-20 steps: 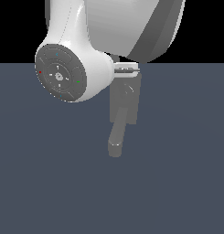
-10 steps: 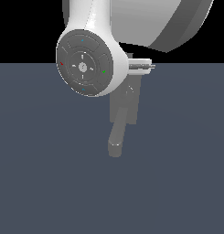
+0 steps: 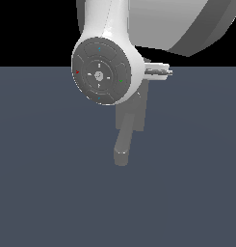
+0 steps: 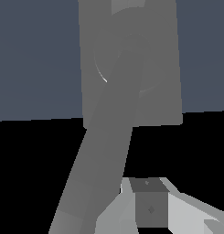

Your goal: Turn on the faucet by rotating a designated handle.

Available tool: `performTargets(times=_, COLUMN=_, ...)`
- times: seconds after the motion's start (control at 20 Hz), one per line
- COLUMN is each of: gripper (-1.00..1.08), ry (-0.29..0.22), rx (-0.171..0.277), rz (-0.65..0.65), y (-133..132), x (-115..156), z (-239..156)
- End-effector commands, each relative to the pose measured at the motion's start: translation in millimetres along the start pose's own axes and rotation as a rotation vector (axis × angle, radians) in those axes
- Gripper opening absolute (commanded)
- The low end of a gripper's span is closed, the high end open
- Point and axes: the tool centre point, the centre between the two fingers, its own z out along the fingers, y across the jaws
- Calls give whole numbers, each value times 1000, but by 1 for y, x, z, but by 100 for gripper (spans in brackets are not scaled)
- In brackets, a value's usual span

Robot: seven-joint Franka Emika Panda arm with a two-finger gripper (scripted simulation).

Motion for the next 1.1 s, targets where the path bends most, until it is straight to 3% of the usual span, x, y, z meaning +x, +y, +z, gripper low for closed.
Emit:
performTargets(times=0.0, gripper=-100, ry=-11, rx=-31, rz=-44, y=-17, x=-3, z=4)
performTargets(times=0.6, gripper=-100, ry=-19, rx=-37, rz=-68, y=-61, x=-8, z=11)
performTargets(times=0.65, gripper=-100, ry=-73, rx=6, rz=4, y=-62, x=-8, z=5)
performTargets(times=1.05, gripper=-100, ry=-54, rx=-9, rz=-21, y=-80, x=8, z=8)
